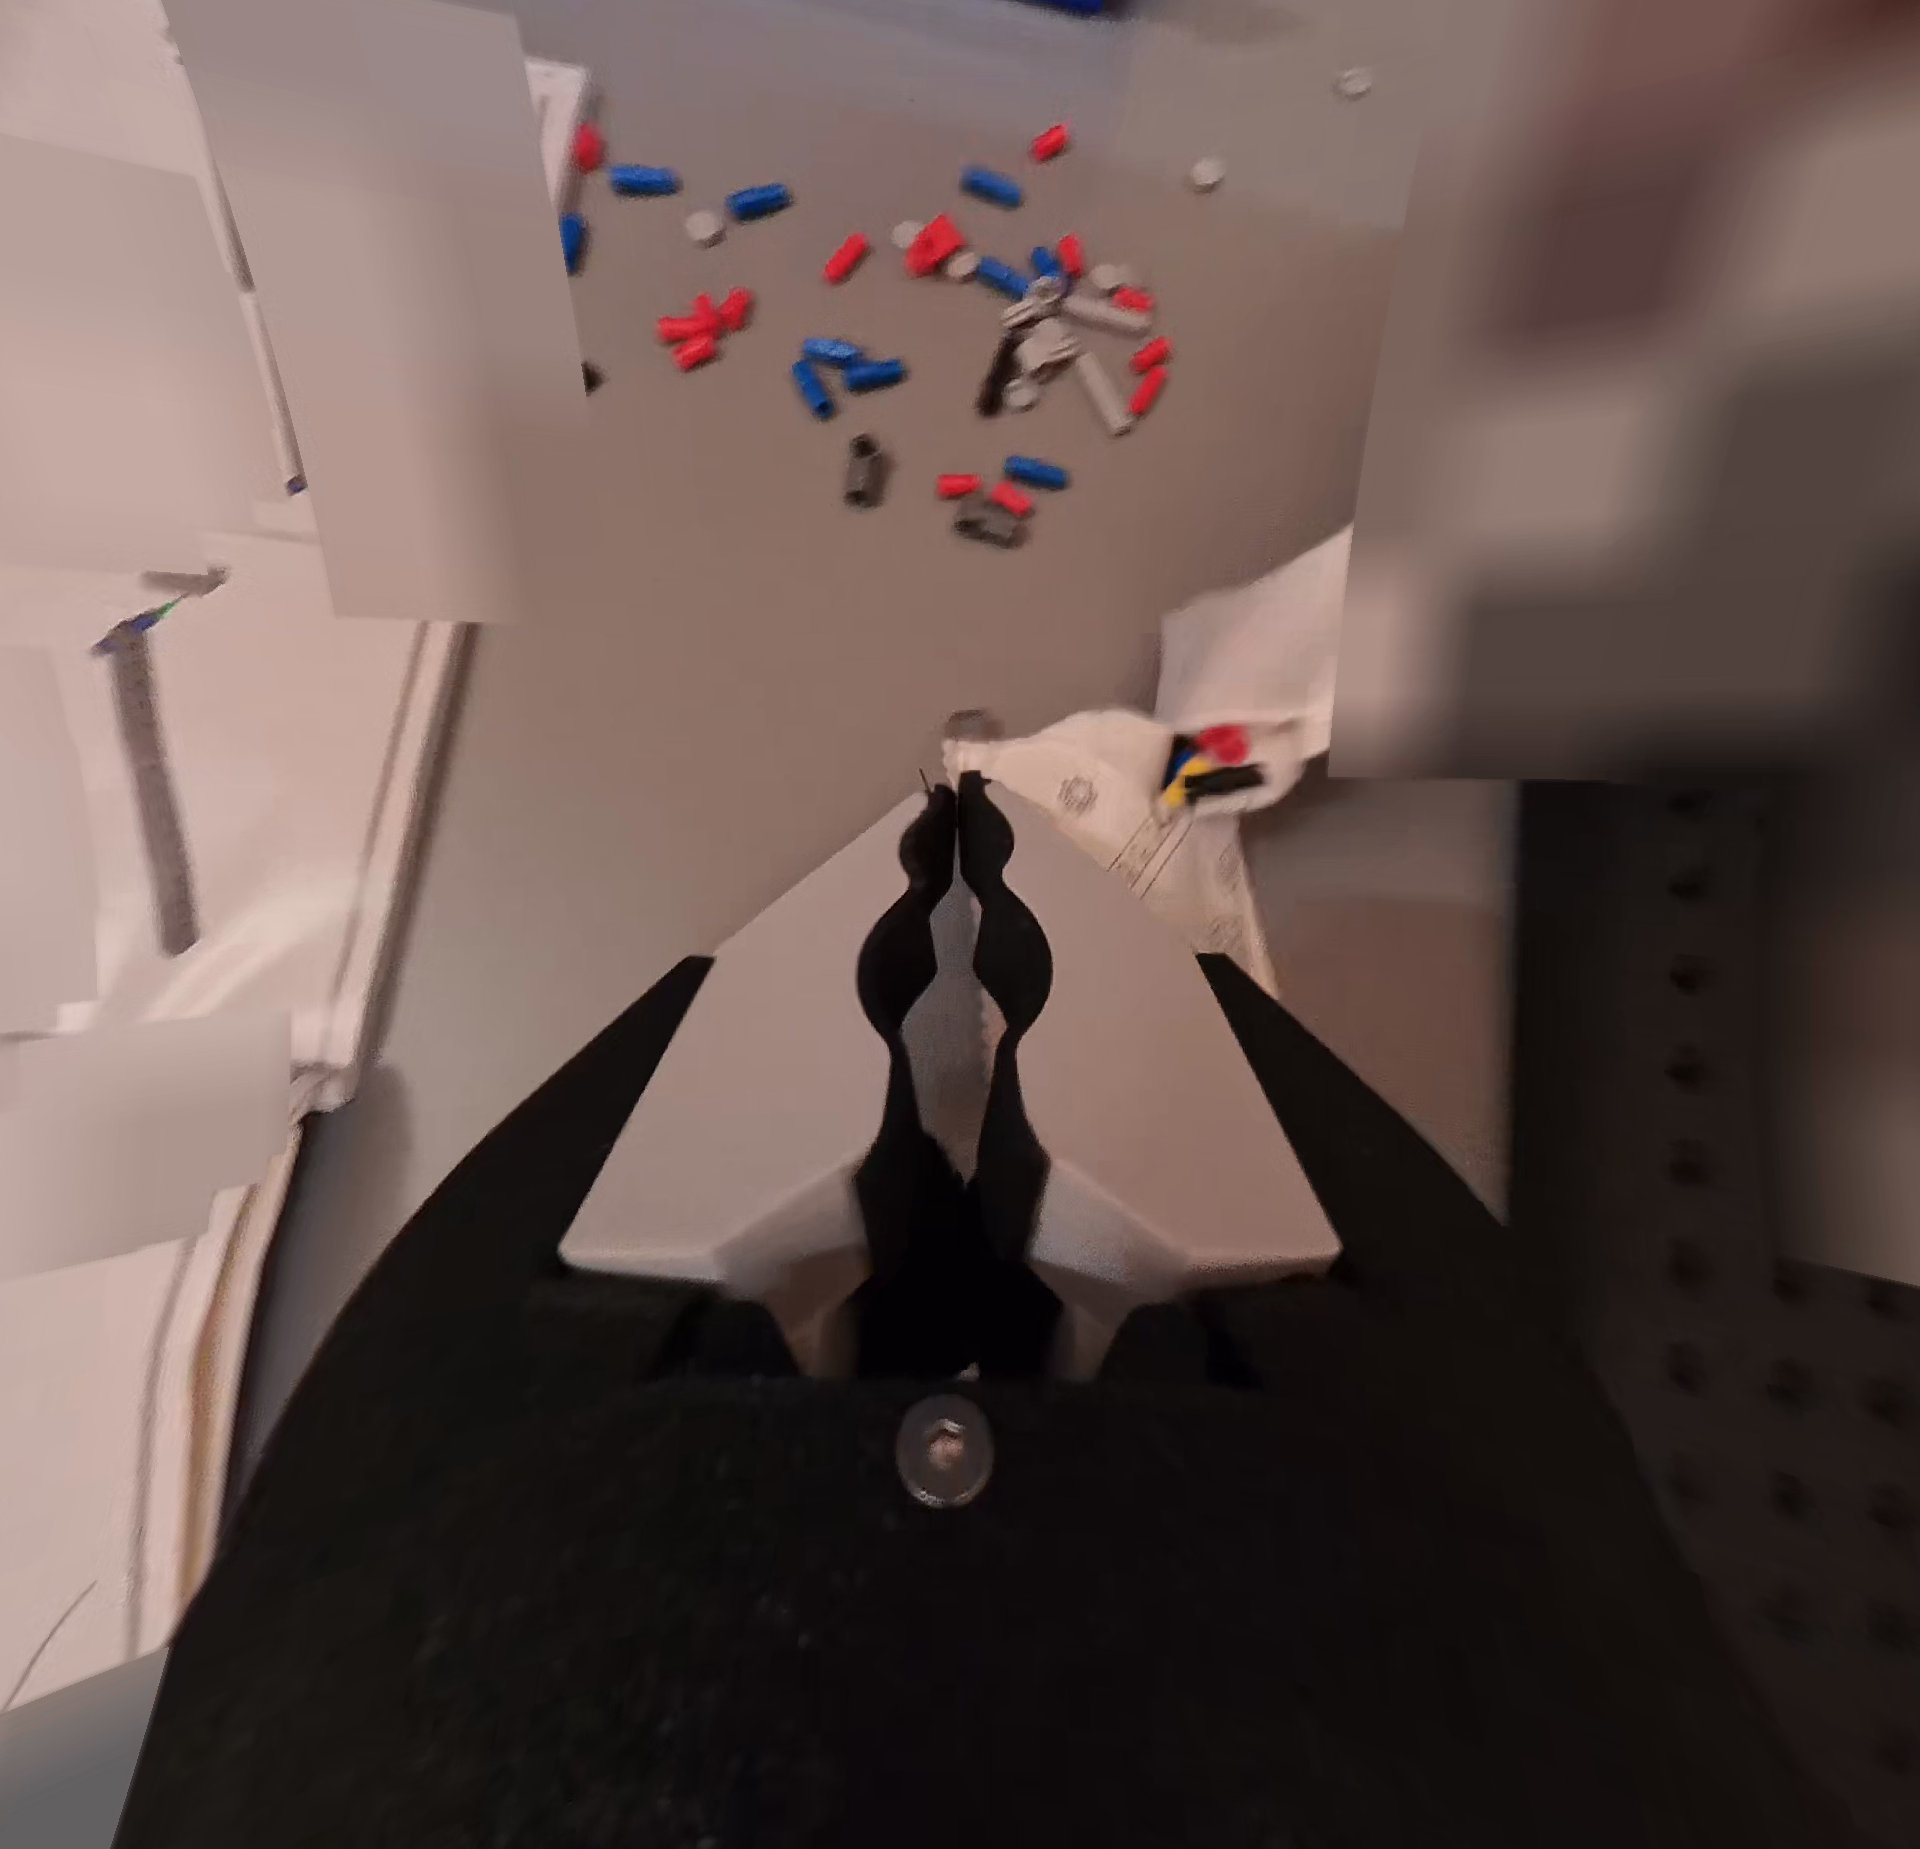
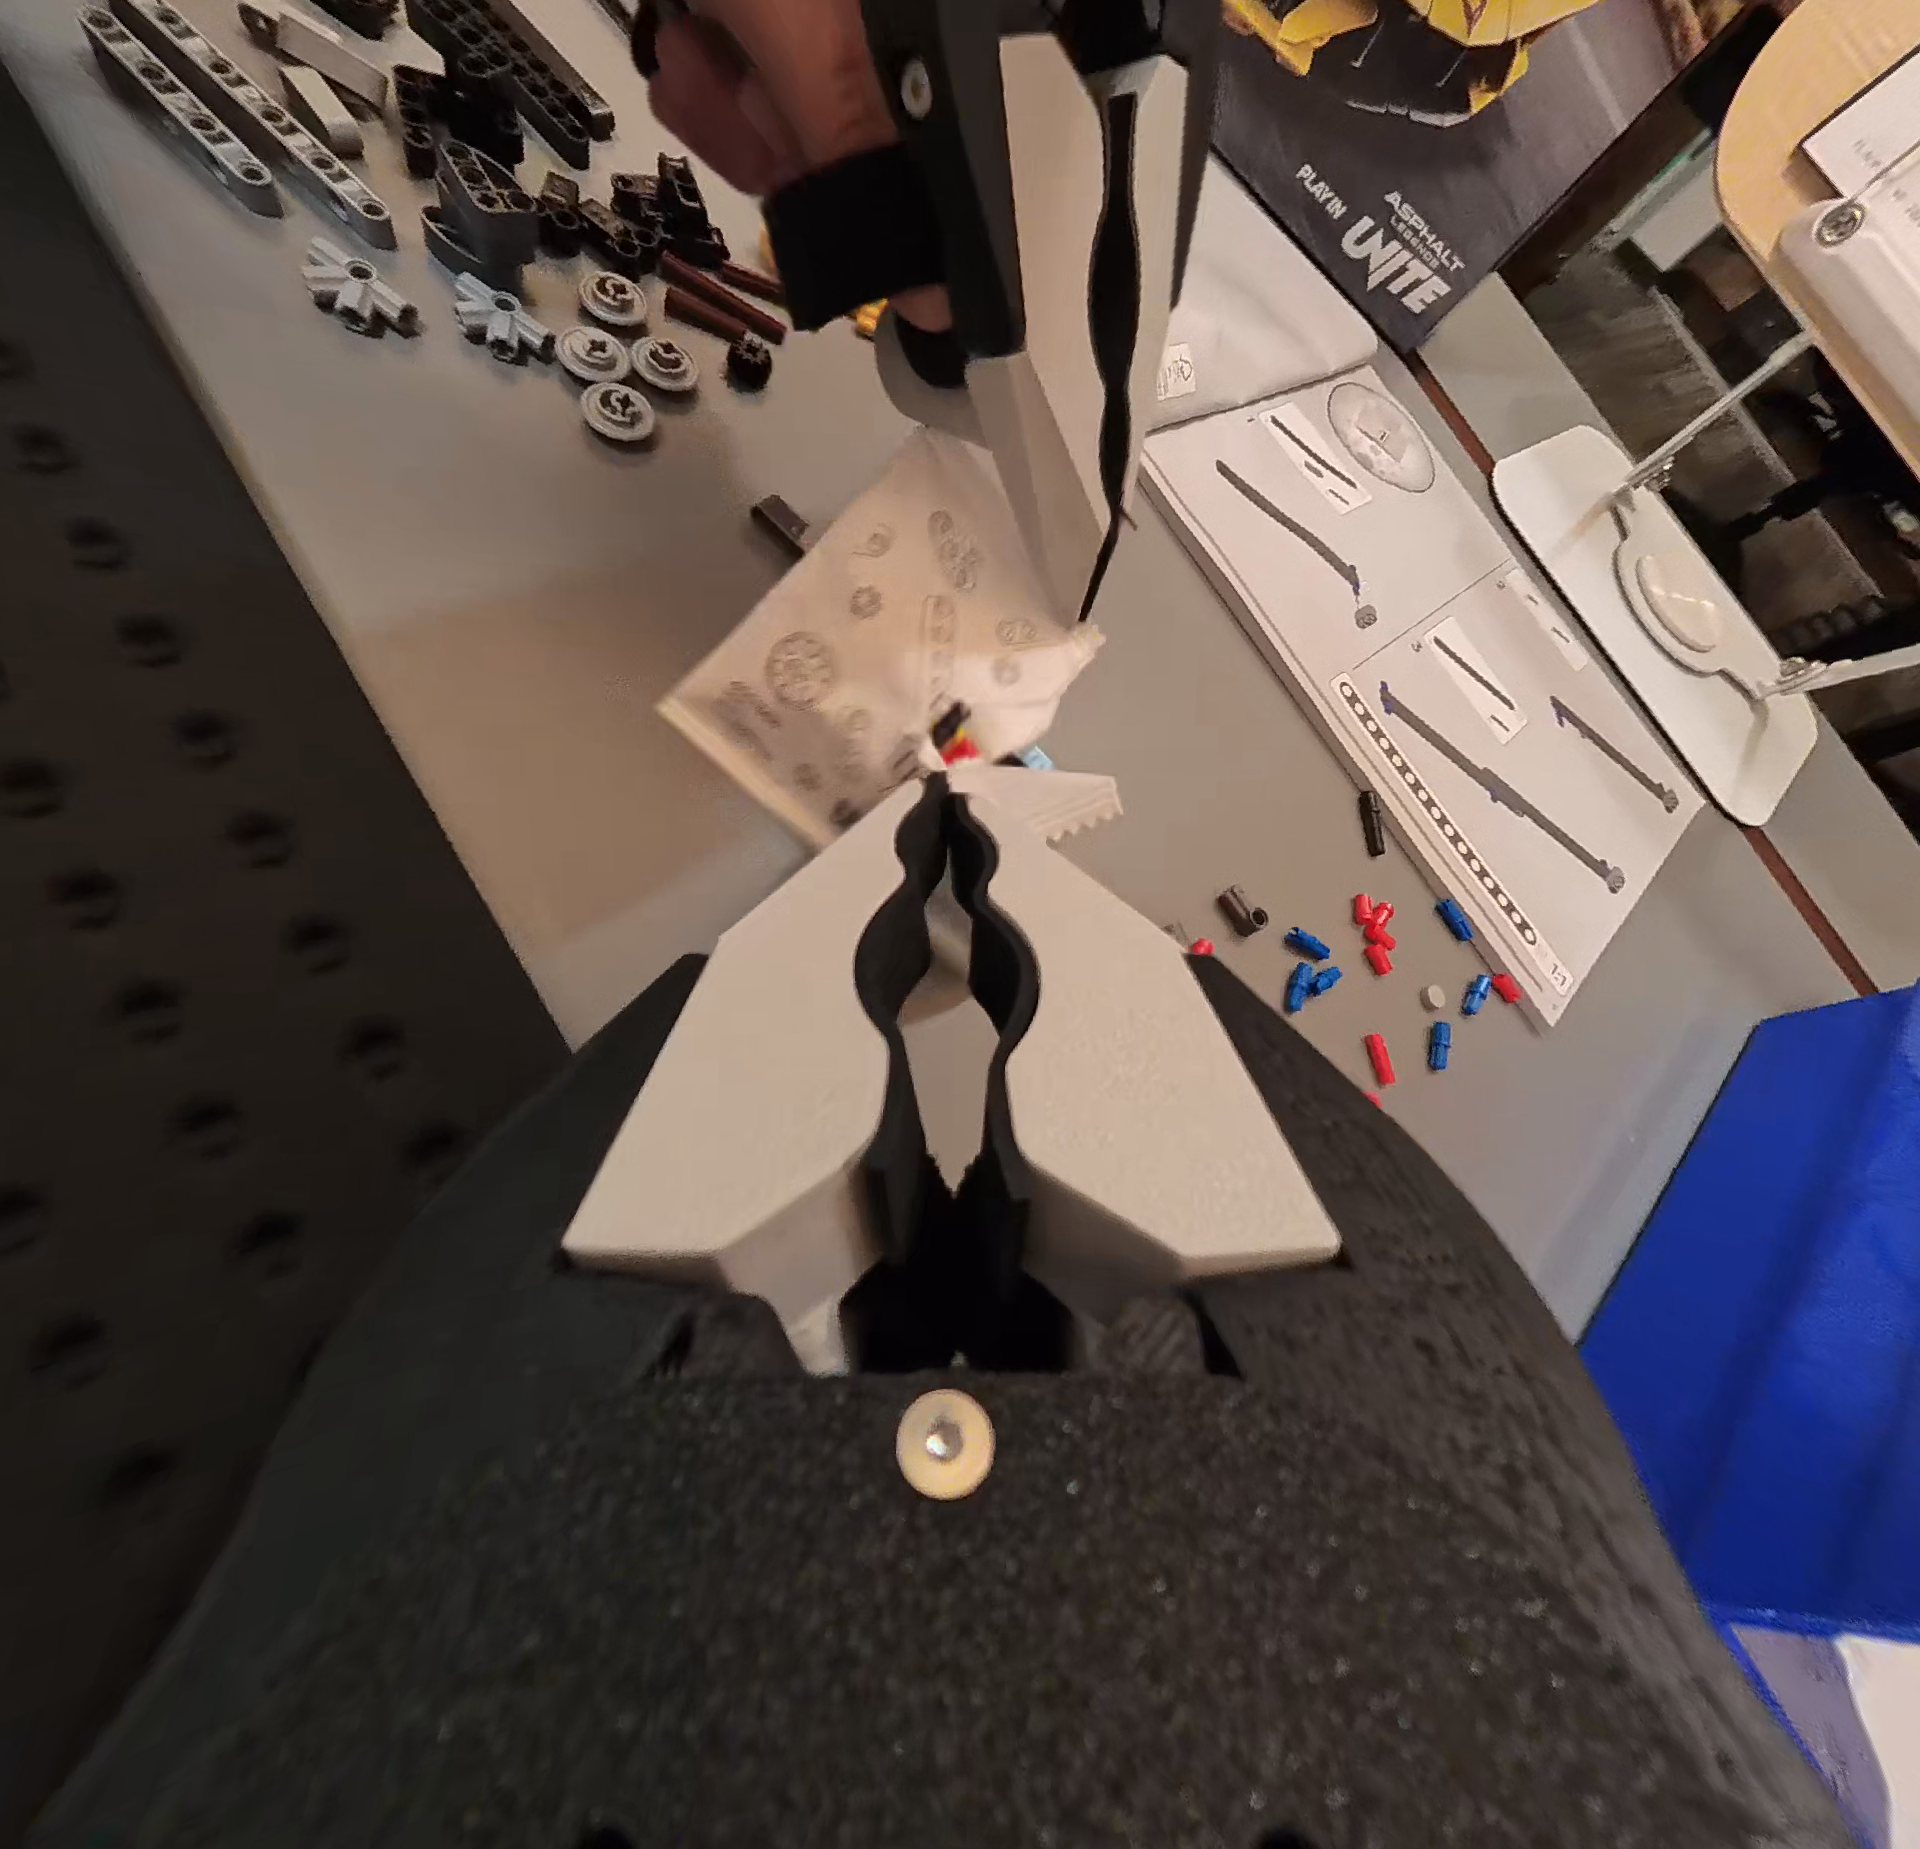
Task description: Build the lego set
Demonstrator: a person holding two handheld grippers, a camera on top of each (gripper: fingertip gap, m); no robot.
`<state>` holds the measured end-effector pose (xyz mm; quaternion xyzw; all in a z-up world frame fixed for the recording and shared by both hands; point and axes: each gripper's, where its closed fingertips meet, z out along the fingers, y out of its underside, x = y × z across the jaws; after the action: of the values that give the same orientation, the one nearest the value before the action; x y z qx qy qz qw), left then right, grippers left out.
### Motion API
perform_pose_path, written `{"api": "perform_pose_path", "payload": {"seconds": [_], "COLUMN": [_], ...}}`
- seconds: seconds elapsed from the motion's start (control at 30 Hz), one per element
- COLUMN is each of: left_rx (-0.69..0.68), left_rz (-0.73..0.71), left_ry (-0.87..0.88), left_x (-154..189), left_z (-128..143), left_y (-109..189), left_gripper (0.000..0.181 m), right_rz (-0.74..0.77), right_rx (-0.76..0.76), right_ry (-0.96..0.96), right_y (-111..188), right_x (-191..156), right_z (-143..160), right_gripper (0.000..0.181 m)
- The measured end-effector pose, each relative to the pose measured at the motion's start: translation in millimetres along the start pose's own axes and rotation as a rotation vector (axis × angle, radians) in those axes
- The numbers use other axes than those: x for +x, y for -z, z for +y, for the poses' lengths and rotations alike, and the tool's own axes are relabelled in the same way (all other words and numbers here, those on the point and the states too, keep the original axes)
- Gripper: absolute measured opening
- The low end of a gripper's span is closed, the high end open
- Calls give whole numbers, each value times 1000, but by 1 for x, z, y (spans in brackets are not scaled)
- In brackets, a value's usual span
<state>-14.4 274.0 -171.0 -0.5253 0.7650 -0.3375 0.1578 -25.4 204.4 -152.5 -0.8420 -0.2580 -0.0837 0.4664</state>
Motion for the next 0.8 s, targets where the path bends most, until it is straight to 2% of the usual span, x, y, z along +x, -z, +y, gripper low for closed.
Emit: {"api": "perform_pose_path", "payload": {"seconds": [0.2, 0.23, 0.27, 0.3, 0.33, 0.37, 0.43, 0.5, 0.57, 0.63, 0.73, 0.8], "left_rx": [-45, -81, -159, -182, -110, -48, -16, 31, 46, 98, 158, 152], "left_rz": [5, -92, -252, -266, -127, -74, -120, -74, -46, 20, 101, 130], "left_ry": [11, -4, -57, -56, 8, -3, -89, -31, -23, -17, -49, -64], "left_x": [-3, -18, -46, -55, -37, -24, -20, -14, -7, 8, 34, 47], "left_z": [13, 19, 33, 41, 32, 18, 4, -4, -3, -3, 6, 17], "left_y": [-10, -12, -9, -7, -6, 2, 9, 11, 17, 29, 45, 45], "left_gripper": [0, 0, 0, 0, 0, 0, 0, 0, 9, 26, 32, 39], "right_rz": [-3, -29, -56, -56, -29, -25, -24, -19, -22, 1, -6, -7], "right_rx": [-34, -30, -12, -3, -12, -37, -77, -105, -141, -155, -170, -177], "right_ry": [5, 6, -23, -46, -50, -54, -79, -91, -110, -144, -217, -257], "right_y": [7, 10, 15, 19, 21, 21, 16, 12, 8, 5, 4, 5], "right_x": [-17, -24, -29, -29, -24, -22, -17, -13, -10, -1, 10, 18], "right_z": [10, 8, 4, 2, 6, 11, 20, 21, 21, 17, 7, 1], "right_gripper": [0, 0, 0, 0, 0, 0, 0, 0, 0, 0, 0, 0]}}
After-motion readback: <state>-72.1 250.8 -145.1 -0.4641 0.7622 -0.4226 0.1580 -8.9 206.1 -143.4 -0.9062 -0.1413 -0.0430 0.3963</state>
